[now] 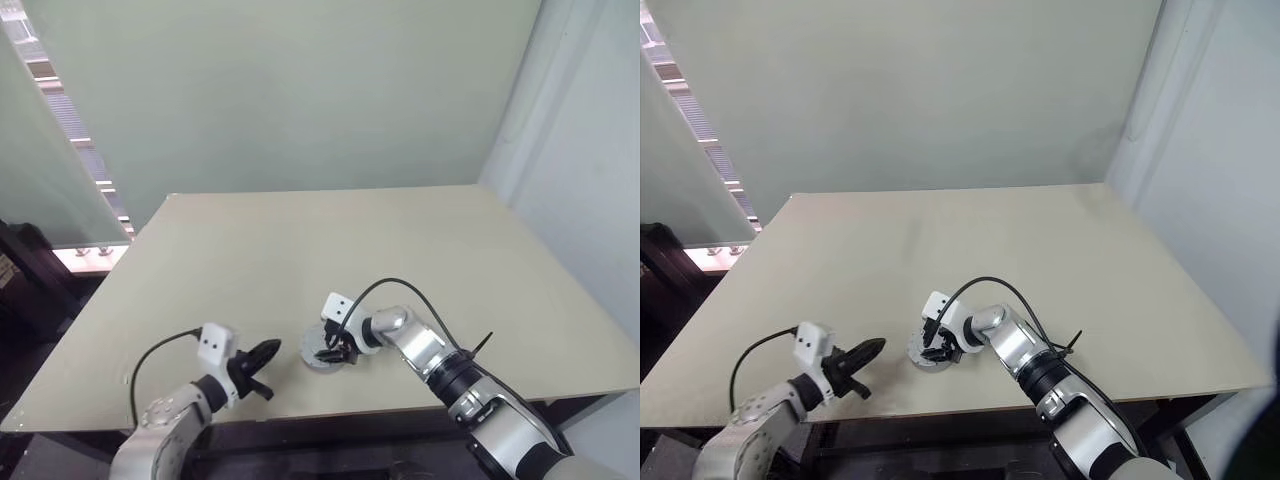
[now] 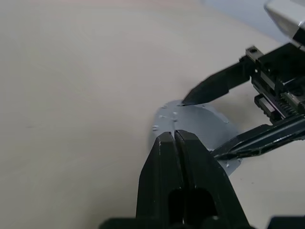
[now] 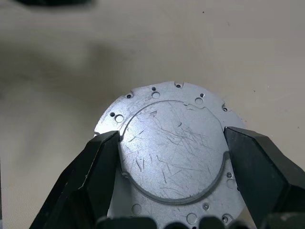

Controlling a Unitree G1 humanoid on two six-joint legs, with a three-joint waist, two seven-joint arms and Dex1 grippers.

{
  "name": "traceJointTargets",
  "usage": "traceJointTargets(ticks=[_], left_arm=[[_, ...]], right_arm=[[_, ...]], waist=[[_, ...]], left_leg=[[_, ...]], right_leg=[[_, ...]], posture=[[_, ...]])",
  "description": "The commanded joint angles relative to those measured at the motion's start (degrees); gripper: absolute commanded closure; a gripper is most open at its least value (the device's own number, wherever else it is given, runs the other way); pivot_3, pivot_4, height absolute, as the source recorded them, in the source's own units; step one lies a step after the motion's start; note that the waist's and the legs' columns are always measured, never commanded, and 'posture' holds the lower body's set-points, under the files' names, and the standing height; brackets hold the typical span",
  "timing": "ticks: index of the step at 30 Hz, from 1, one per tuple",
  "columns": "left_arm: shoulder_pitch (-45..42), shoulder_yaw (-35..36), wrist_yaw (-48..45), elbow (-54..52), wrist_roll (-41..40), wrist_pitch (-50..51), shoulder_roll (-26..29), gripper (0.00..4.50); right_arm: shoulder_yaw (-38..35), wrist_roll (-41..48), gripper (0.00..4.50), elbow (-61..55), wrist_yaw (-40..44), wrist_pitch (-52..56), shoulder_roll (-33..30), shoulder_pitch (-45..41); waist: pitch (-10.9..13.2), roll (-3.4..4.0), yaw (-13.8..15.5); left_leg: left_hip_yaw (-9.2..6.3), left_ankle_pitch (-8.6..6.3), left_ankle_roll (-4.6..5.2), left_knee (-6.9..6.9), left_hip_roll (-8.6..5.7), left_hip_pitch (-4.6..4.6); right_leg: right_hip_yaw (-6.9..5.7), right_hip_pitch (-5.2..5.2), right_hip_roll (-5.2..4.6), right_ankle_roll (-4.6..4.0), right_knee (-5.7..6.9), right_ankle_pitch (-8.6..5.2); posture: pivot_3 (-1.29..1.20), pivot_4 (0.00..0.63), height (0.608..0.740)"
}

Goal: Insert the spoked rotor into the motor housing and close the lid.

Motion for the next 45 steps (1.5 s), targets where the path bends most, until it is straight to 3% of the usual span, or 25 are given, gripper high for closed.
traceJointTargets(ticks=[1,18,20,22,32,37,45], left_arm=[[-2.89,-2.98,-0.75,2.69,2.79,-1.94,-0.65,4.50],[-6.60,-8.68,-1.95,10.17,8.84,-2.39,-1.72,4.50],[-6.80,-8.80,-1.93,10.37,9.02,-2.46,-1.94,4.50],[-6.85,-8.83,-1.92,10.38,9.11,-2.48,-2.08,4.50],[-7.37,-9.22,-1.96,10.96,9.53,-2.93,-2.50,4.50],[-7.62,-9.43,-2.01,11.25,9.70,-3.07,-2.65,4.50],[-7.93,-9.83,-2.19,11.49,9.84,-3.03,-2.63,4.50]], right_arm=[[0.92,-2.23,1.19,2.68,-0.94,1.88,-1.71,1.53],[1.17,-2.04,1.19,-0.07,-0.36,3.71,-2.56,2.38],[1.44,-1.85,0.46,-0.32,0.52,3.25,-2.69,2.32],[1.72,-1.96,0.03,-0.55,1.00,3.17,-2.83,2.23],[-2.82,2.53,0.03,-3.69,3.93,8.16,-2.76,1.28],[-10.08,8.34,0.03,-5.62,2.64,13.03,-1.48,0.46],[-28.65,18.76,0.03,0.55,-7.49,30.38,1.27,-5.57]], waist=[[-0.04,-0.05,0.00],[-0.11,0.03,0.07],[-0.11,0.06,0.10],[-0.12,0.14,0.08],[-0.10,0.23,0.11],[-0.06,0.28,0.12],[0.07,0.49,0.14]], left_leg=[[-0.01,0.01,0.02,-0.01,0.00,0.00],[-0.09,0.04,0.08,-0.07,-0.11,-0.03],[-0.10,0.04,0.07,-0.07,-0.14,-0.03],[-0.11,0.03,0.07,-0.06,-0.17,-0.04],[-0.13,0.03,0.07,-0.08,-0.22,-0.09],[-0.14,0.04,0.08,-0.05,-0.23,-0.23],[-0.26,0.19,0.30,-0.01,-0.38,-0.94]], right_leg=[[0.00,-0.01,0.00,0.00,0.00,0.00],[0.01,0.00,-0.07,0.02,-0.06,-0.01],[0.01,0.02,-0.10,0.03,-0.08,-0.01],[0.01,0.04,-0.14,0.04,-0.11,-0.02],[0.00,0.06,-0.18,0.06,-0.20,-0.03],[-0.01,0.01,-0.19,0.07,-0.28,-0.03],[0.02,-0.38,-0.19,0.23,-0.50,0.10]], posture=[[0.00,0.000,0.740],[0.00,0.000,0.740],[0.00,0.000,0.740],[0.00,0.000,0.740],[0.00,0.000,0.740],[0.00,0.000,0.740],[0.00,0.000,0.740]])
